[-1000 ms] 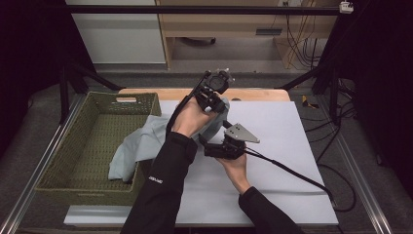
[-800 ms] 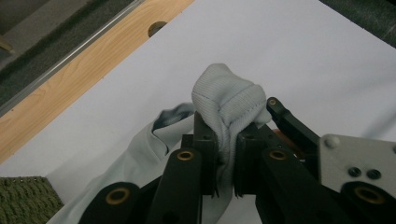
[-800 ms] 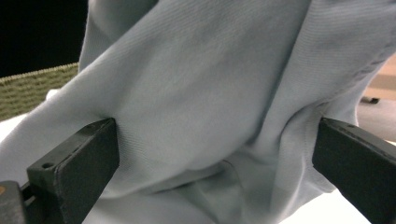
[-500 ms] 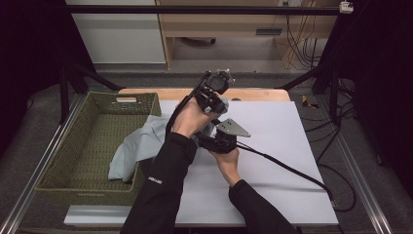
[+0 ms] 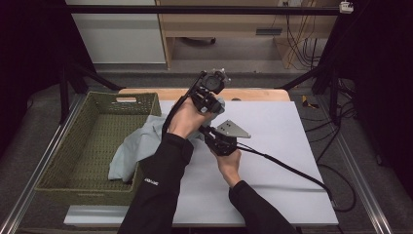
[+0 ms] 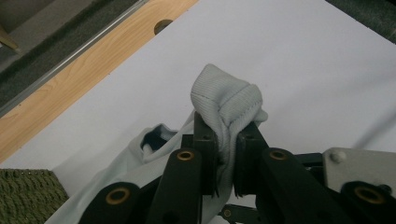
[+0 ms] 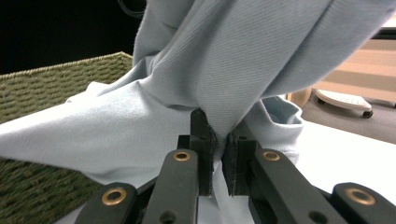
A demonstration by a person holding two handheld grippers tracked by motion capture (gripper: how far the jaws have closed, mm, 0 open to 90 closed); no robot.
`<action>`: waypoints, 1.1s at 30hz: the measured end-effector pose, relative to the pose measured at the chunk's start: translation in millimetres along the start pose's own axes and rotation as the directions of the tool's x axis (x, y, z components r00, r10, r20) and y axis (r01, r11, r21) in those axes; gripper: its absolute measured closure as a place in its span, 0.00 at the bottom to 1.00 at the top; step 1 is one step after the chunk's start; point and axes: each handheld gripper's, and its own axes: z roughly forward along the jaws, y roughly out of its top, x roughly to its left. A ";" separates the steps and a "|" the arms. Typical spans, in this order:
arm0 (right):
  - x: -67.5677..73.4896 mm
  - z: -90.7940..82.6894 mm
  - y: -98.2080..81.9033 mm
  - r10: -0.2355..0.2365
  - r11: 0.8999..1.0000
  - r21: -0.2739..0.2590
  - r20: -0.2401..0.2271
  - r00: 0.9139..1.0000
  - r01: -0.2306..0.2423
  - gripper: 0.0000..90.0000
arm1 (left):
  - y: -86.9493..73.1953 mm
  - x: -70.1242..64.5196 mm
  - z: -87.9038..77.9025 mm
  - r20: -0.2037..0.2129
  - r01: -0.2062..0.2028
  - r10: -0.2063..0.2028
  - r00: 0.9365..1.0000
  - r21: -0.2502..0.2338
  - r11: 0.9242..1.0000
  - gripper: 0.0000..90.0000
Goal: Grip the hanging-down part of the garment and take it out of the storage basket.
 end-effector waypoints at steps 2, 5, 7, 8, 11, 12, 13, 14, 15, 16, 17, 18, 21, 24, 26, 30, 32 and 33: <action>-0.8 -3.9 1.2 -0.002 1.000 0.002 -0.011 1.000 0.002 0.94 | -0.2 -0.4 -0.9 0.003 0.010 -0.010 1.000 -0.016 1.000 0.90; -3.2 -10.9 2.9 0.003 1.000 0.005 -0.027 1.000 -0.003 0.94 | 0.1 -0.3 -2.5 0.001 0.003 -0.003 1.000 -0.013 1.000 0.90; -5.3 -20.9 4.0 -0.008 1.000 0.015 -0.040 0.999 0.008 0.94 | 0.3 -0.5 -2.8 0.000 0.005 -0.005 1.000 -0.016 1.000 0.90; -5.3 -20.9 4.0 -0.008 1.000 0.015 -0.040 0.999 0.008 0.94 | 0.3 -0.5 -2.6 -0.001 0.004 -0.004 1.000 -0.016 1.000 0.90; -4.9 -29.8 4.1 -0.021 1.000 0.010 -0.049 0.999 0.021 0.94 | 0.5 -0.5 -1.8 -0.006 0.003 -0.003 1.000 -0.009 1.000 0.90; -7.0 -32.3 4.1 -0.044 0.999 0.003 -0.056 0.997 0.045 0.94 | 0.7 -1.1 -1.9 -0.006 0.002 -0.002 1.000 -0.008 1.000 0.90; -5.8 -35.7 5.4 -0.014 1.000 0.010 -0.058 0.998 0.015 0.94 | 0.7 -1.7 -2.2 -0.007 -0.001 0.001 1.000 -0.010 1.000 0.90; -6.7 -38.0 5.8 -0.025 1.000 0.000 -0.064 0.998 0.025 0.94 | 0.6 -2.7 -2.1 -0.007 0.009 -0.009 1.000 -0.021 1.000 0.90; -6.4 -40.7 7.1 -0.022 1.000 0.002 -0.063 0.998 0.022 0.94 | 0.6 -2.9 -2.5 -0.007 0.009 -0.009 1.000 -0.021 1.000 0.90; -7.0 -43.6 7.9 -0.032 0.999 -0.004 -0.065 0.997 0.032 0.94 | 0.7 -2.3 -3.6 -0.007 0.002 -0.002 1.000 -0.013 1.000 0.90; -7.4 -46.4 8.7 -0.032 0.999 -0.005 -0.067 0.997 0.032 0.94 | 0.4 -2.0 -4.1 -0.008 0.003 -0.003 1.000 -0.013 1.000 0.90; -8.8 -50.4 10.0 -0.033 0.999 -0.008 -0.066 0.997 0.033 0.94 | 0.3 -1.6 -4.3 -0.007 0.002 -0.002 1.000 -0.012 1.000 0.90; -14.6 -60.8 12.5 -0.037 0.999 -0.008 -0.060 0.997 0.037 0.94 | -0.5 -1.0 -4.4 -0.006 0.001 -0.001 1.000 -0.008 1.000 0.90; -19.7 -69.9 13.8 -0.063 0.998 -0.006 -0.047 0.997 0.063 0.94 | -1.4 -0.8 -3.3 0.001 0.004 -0.004 1.000 -0.007 1.000 0.90; -22.9 -75.0 15.3 -0.057 0.998 -0.001 -0.049 0.997 0.057 0.94 | -1.7 -1.5 -2.0 0.005 0.011 -0.011 1.000 -0.010 1.000 0.90; -29.6 -85.9 18.3 -0.081 0.997 0.011 -0.045 0.996 0.082 0.94 | -0.6 -3.2 -2.1 0.016 0.000 0.000 1.000 0.002 1.000 0.90; -32.6 -91.3 18.6 -0.082 0.996 0.017 -0.042 0.996 0.082 0.94 | 0.5 -5.4 -1.8 0.016 0.005 -0.005 1.000 -0.005 1.000 0.90; -34.3 -93.9 18.7 -0.084 0.996 0.022 -0.036 0.996 0.085 0.94 | 1.2 -6.0 -2.1 0.019 0.002 -0.002 1.000 0.000 1.000 0.90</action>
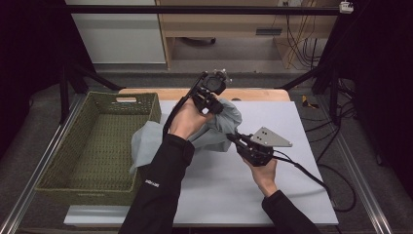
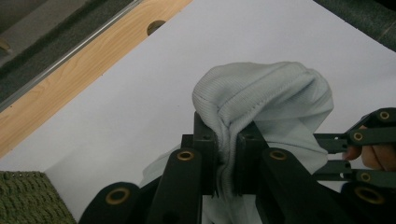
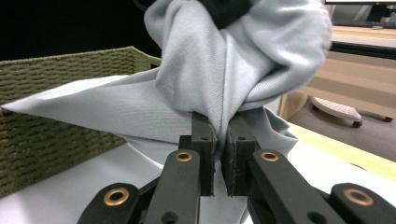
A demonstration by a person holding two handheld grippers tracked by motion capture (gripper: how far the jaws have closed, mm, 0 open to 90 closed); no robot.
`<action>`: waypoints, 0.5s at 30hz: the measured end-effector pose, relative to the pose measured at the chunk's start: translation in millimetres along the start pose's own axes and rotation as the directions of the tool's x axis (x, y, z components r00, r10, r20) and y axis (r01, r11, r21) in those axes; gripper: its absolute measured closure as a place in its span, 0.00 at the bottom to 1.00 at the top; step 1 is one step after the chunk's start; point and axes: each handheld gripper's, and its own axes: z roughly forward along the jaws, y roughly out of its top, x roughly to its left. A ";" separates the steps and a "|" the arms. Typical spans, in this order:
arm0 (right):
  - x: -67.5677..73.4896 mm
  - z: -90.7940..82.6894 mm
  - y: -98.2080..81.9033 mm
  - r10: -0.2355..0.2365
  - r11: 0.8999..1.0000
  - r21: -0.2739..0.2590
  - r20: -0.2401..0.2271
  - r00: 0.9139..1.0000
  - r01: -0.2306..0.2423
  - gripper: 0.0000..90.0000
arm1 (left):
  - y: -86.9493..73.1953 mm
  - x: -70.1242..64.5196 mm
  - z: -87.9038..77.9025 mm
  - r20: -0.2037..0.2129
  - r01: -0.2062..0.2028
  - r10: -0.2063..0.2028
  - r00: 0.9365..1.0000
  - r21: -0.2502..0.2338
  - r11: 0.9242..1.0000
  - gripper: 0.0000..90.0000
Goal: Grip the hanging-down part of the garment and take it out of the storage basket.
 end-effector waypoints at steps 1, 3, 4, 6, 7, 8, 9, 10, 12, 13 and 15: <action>-3.6 -4.3 -0.2 -0.004 1.000 0.004 0.011 1.000 0.004 0.94 | 0.7 -1.0 -0.1 0.003 0.002 -0.002 1.000 0.001 1.000 0.90; -7.3 -8.3 0.1 -0.015 1.000 0.003 0.031 0.999 0.014 0.94 | 1.6 -2.0 -0.2 0.001 -0.010 0.010 1.000 0.010 1.000 0.90; -8.2 -10.4 0.6 -0.015 1.000 0.000 0.038 0.999 0.015 0.94 | 1.7 -2.4 0.5 0.000 -0.012 0.012 1.000 0.009 1.000 0.90; -9.8 -12.3 1.3 -0.011 1.000 -0.007 0.044 0.999 0.012 0.94 | 2.0 -3.0 1.6 0.004 0.000 0.000 1.000 -0.002 1.000 0.90; -12.9 -15.8 3.2 -0.003 1.000 -0.010 0.057 0.998 0.004 0.94 | 2.0 -3.0 1.8 0.005 0.000 0.000 1.000 -0.004 1.000 0.90; -14.2 -17.4 4.3 0.000 1.000 -0.013 0.061 0.998 0.001 0.95 | 2.4 -3.3 1.7 0.008 0.001 -0.001 1.000 -0.004 1.000 0.90; -15.3 -18.9 5.3 -0.001 1.000 -0.016 0.069 0.998 0.002 0.95 | 2.5 -3.7 1.7 0.009 -0.001 0.001 1.000 -0.005 1.000 0.90; -16.4 -20.5 6.5 0.002 1.000 -0.019 0.075 0.997 -0.001 0.95 | 3.0 -3.6 0.7 0.011 -0.014 0.014 1.000 0.005 1.000 0.90; -17.4 -21.7 7.5 0.009 1.000 -0.026 0.081 0.997 -0.007 0.95 | 3.4 -5.3 0.2 0.013 -0.005 0.005 1.000 -0.010 1.000 0.90; -18.4 -23.0 8.6 0.013 0.999 -0.035 0.086 0.996 -0.010 0.95 | 3.9 -4.9 -1.0 0.016 -0.017 0.017 1.000 -0.001 1.000 0.90; -19.4 -25.3 9.9 0.017 0.999 -0.040 0.099 0.995 -0.014 0.95 | 3.9 -6.1 -0.9 0.018 -0.009 0.009 1.000 -0.015 1.000 0.90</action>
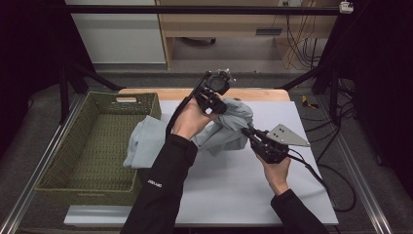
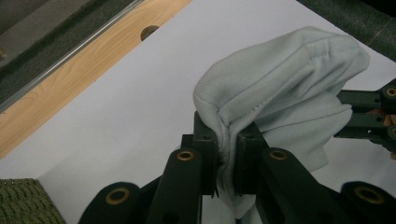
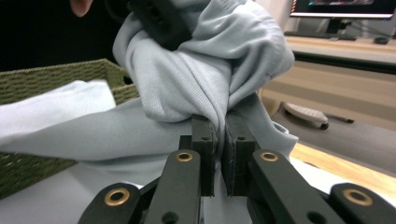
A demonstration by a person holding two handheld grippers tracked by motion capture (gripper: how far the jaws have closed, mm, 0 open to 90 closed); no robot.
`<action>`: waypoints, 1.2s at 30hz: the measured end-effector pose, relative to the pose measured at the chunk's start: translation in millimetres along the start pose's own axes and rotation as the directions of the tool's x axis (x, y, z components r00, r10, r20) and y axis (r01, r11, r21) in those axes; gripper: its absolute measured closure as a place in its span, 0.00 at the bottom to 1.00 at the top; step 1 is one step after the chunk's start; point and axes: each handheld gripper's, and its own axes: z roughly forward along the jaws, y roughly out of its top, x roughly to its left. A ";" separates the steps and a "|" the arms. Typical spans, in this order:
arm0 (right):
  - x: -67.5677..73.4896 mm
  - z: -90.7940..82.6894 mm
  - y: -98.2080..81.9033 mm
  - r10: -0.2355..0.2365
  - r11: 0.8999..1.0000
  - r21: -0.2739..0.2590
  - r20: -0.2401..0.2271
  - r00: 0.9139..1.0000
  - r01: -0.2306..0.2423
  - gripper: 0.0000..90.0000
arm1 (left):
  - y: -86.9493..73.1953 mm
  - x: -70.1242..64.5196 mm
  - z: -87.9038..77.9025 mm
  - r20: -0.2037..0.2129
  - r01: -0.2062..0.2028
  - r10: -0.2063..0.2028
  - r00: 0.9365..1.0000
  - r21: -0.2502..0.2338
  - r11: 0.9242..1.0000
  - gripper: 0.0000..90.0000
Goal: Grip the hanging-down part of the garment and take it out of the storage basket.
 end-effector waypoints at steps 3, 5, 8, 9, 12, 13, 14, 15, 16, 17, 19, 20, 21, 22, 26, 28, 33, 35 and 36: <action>-1.8 -2.3 1.9 0.001 1.000 -0.017 0.018 1.000 -0.001 0.95 | 0.4 -0.8 -0.5 0.003 -0.005 0.005 1.000 -0.001 1.000 0.90; -4.0 -4.1 4.1 0.014 1.000 -0.026 0.028 1.000 -0.013 0.95 | 0.9 -1.0 -1.0 0.005 -0.009 0.009 1.000 0.002 1.000 0.90; -7.2 -6.3 6.5 0.014 0.999 -0.034 0.040 0.999 -0.013 0.95 | 2.0 -2.1 -1.4 0.011 -0.009 0.009 1.000 0.000 1.000 0.90; -8.5 -7.6 7.4 0.011 0.999 -0.033 0.045 0.999 -0.010 0.95 | 2.3 -2.6 -1.2 0.011 -0.011 0.011 1.000 -0.002 1.000 0.90; -11.3 -9.6 9.1 0.009 1.000 -0.024 0.049 0.999 -0.008 0.95 | 3.3 -4.1 -0.7 0.007 -0.015 0.015 1.000 -0.003 1.000 0.90; -11.3 -9.6 9.1 0.009 1.000 -0.024 0.049 0.999 -0.008 0.95 | 3.4 -4.2 -0.4 0.010 -0.014 0.014 1.000 -0.004 1.000 0.90; -11.5 -10.0 8.5 0.008 0.999 -0.032 0.057 0.998 -0.006 0.95 | 3.4 -4.4 -0.2 0.012 -0.014 0.015 1.000 -0.005 1.000 0.90; -12.0 -11.0 8.5 0.011 1.000 -0.028 0.058 0.998 -0.009 0.95 | 3.5 -4.6 0.1 0.014 -0.016 0.016 1.000 -0.003 1.000 0.90; -12.9 -11.0 6.5 0.016 0.999 -0.030 0.055 0.998 -0.014 0.95 | 3.6 -4.7 0.3 0.016 -0.018 0.018 1.000 -0.002 1.000 0.90; -12.9 -11.0 6.5 0.016 0.999 -0.030 0.055 0.998 -0.014 0.95 | 3.8 -5.1 0.5 0.013 -0.018 0.018 1.000 -0.003 1.000 0.90; -13.5 -9.4 2.9 0.010 1.000 -0.006 0.044 0.999 -0.010 0.94 | 3.7 -6.1 1.8 0.009 -0.010 0.010 1.000 -0.009 1.000 0.90; -13.2 -8.3 -0.1 0.008 1.000 0.001 0.040 0.999 -0.008 0.94 | 3.4 -6.1 2.4 0.002 -0.014 0.014 1.000 -0.006 1.000 0.90; -13.1 -7.1 -3.5 0.010 1.000 0.012 0.026 1.000 -0.010 0.93 | 3.3 -5.6 2.8 0.005 -0.021 0.021 1.000 0.004 1.000 0.90; -13.3 -5.8 -8.4 0.008 0.999 0.031 0.016 1.000 -0.008 0.91 | 2.5 -6.0 4.4 0.004 -0.015 0.015 1.000 -0.002 1.000 0.90; -11.3 -1.8 -24.7 0.029 0.997 0.071 -0.023 0.999 -0.028 0.76 | 0.8 -5.5 9.5 -0.005 -0.023 0.023 1.000 0.013 1.000 0.90; -11.9 -0.8 -31.6 0.026 0.996 0.090 -0.044 0.999 -0.022 0.64 | -0.3 -5.1 12.1 -0.004 -0.023 0.023 1.000 0.019 1.000 0.90; -10.8 -4.1 -38.3 0.058 0.996 0.072 -0.084 0.995 -0.052 0.31 | -3.8 -3.4 15.9 -0.005 -0.021 0.021 1.000 0.021 1.000 0.90; -11.7 -8.3 -38.1 0.054 0.997 0.054 -0.082 0.995 -0.049 0.17 | -5.2 -2.9 16.5 -0.007 -0.022 0.022 1.000 0.020 1.000 0.90; -13.4 -13.6 -36.4 0.059 0.997 0.049 -0.065 0.996 -0.056 0.09 | -6.0 -2.3 16.6 -0.008 -0.025 0.025 1.000 0.022 0.999 0.90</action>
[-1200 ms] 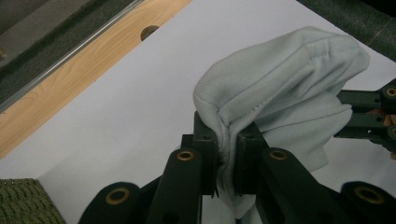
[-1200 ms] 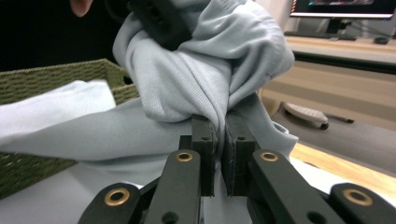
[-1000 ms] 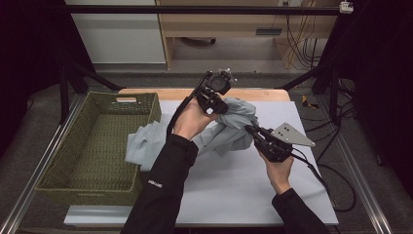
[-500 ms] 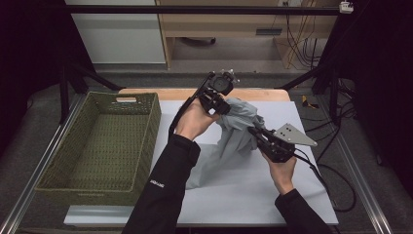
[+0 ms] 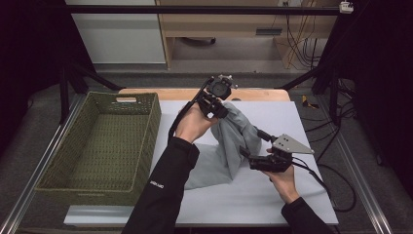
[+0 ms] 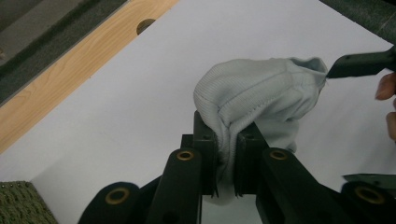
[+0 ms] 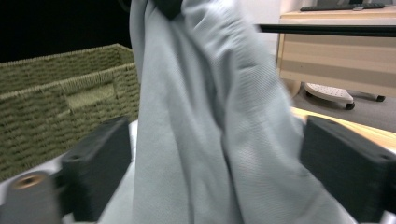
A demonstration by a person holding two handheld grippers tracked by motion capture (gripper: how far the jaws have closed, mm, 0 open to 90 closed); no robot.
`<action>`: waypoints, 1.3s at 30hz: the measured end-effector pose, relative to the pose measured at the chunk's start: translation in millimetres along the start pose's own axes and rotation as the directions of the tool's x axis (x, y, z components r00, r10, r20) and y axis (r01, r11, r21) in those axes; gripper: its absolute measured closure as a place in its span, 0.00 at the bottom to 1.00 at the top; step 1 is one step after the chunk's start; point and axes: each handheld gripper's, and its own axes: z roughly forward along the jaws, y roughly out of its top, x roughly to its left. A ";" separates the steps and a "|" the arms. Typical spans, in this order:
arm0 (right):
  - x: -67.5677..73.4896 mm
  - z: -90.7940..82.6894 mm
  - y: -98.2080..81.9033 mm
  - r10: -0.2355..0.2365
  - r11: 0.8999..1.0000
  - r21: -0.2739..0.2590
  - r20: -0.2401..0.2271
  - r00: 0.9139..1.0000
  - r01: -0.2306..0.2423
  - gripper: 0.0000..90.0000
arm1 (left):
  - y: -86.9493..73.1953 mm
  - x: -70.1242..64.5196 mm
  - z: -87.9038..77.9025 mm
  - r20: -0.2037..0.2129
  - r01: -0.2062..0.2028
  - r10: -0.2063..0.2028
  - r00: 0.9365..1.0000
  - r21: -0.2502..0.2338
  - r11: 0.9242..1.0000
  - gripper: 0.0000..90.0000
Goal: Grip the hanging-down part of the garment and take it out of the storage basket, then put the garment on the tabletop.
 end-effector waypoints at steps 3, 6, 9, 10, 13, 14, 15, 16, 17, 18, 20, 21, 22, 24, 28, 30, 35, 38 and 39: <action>-1.6 -5.3 1.7 0.016 1.000 -0.007 0.008 1.000 -0.016 0.05 | -2.7 1.7 1.0 0.007 0.004 -0.004 1.000 -0.004 1.000 0.90; -2.1 -13.5 3.8 0.016 1.000 -0.012 0.035 0.999 -0.016 0.02 | -5.0 2.4 2.0 0.014 0.004 -0.004 1.000 -0.007 1.000 0.90; -6.3 -19.9 3.0 0.016 1.000 -0.025 0.041 0.999 -0.014 0.01 | -6.9 1.7 3.3 0.026 -0.001 0.002 1.000 -0.012 1.000 0.90; -7.4 -21.5 2.2 0.028 0.999 -0.031 0.049 0.998 -0.026 0.01 | -7.5 0.9 4.0 0.028 -0.004 0.004 1.000 -0.010 1.000 0.90; -13.5 -26.9 -1.6 0.030 0.999 -0.023 0.074 0.997 -0.028 0.01 | -10.4 -0.9 6.6 0.034 -0.007 0.007 0.999 -0.012 1.000 0.90; -15.8 -28.4 -3.3 0.029 0.999 -0.029 0.074 0.997 -0.027 0.01 | -11.2 -0.7 7.4 0.032 -0.013 0.013 0.999 -0.010 1.000 0.90; -16.9 -30.4 -4.5 0.042 0.999 -0.029 0.081 0.996 -0.039 0.01 | -12.0 -1.1 8.2 0.034 -0.012 0.012 0.999 -0.012 1.000 0.90; -19.9 -31.3 -6.4 0.022 0.999 -0.042 0.080 0.997 -0.019 0.01 | -12.9 -1.9 9.2 0.036 -0.008 0.008 0.999 -0.015 1.000 0.90; -21.1 -34.7 -7.7 0.043 0.999 -0.032 0.083 0.996 -0.041 0.01 | -13.9 -2.5 10.1 0.039 -0.014 0.014 0.999 -0.015 1.000 0.90; -22.6 -35.1 -8.6 0.026 0.999 -0.040 0.077 0.997 -0.023 0.01 | -14.5 -3.0 11.0 0.041 -0.014 0.015 0.999 -0.020 1.000 0.90; -21.0 -37.1 -7.9 0.053 0.998 -0.027 0.076 0.996 -0.051 0.01 | -16.3 -4.8 13.7 0.040 -0.016 0.017 0.999 -0.026 1.000 0.90; -23.2 -37.9 -8.9 0.022 0.999 -0.039 0.068 0.997 -0.019 0.01 | -17.4 -5.5 15.3 0.043 -0.019 0.020 0.999 -0.028 0.999 0.90; -21.4 -41.6 -8.1 0.039 0.999 -0.027 0.063 0.997 -0.037 0.01 | -18.6 -6.5 17.2 0.049 -0.020 0.021 0.999 -0.025 0.999 0.90; -21.7 -42.2 -8.3 0.037 0.999 -0.041 0.058 0.998 -0.035 0.01 | -21.2 -8.3 21.4 0.054 -0.034 0.035 0.998 -0.020 0.999 0.90; -23.9 -47.3 -10.0 0.035 0.999 -0.031 0.060 0.998 -0.033 0.01 | -27.0 -11.6 30.8 0.063 -0.042 0.042 0.997 -0.015 0.999 0.89; -26.4 -49.0 -13.1 0.015 0.999 -0.038 0.060 0.998 -0.013 0.01 | -29.7 -11.9 37.5 0.069 -0.042 0.042 0.997 -0.002 0.999 0.89; -26.3 -53.1 -16.8 0.044 0.999 -0.026 0.068 0.997 -0.042 0.01 | -35.8 -16.4 54.2 0.080 -0.041 0.041 0.996 0.008 0.999 0.89; -26.7 -54.5 -18.0 0.053 0.998 -0.030 0.065 0.996 -0.051 0.01 | -39.9 -17.0 64.8 0.081 -0.057 0.055 0.995 0.031 0.998 0.89; -27.4 -54.9 -19.0 0.038 0.999 -0.025 0.068 0.997 -0.036 0.01 | -41.1 -17.2 67.6 0.084 -0.058 0.055 0.995 0.034 0.998 0.89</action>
